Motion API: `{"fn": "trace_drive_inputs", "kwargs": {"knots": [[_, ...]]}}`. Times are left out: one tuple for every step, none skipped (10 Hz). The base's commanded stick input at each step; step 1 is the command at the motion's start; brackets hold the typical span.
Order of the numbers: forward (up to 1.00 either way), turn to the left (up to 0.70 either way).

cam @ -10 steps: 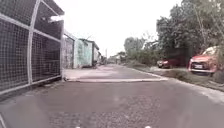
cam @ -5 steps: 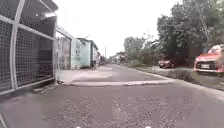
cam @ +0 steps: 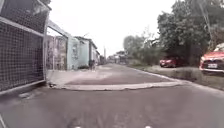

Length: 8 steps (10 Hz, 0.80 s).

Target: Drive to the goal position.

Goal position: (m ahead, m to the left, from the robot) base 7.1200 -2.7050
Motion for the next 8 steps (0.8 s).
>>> {"fn": "trace_drive_inputs", "kwargs": {"knots": [[0.85,0.00],[0.85,0.00],[0.85,0.00],[0.85,0.00],[0.85,0.00],[0.85,0.00],[0.85,0.00],[0.85,0.00]]}}
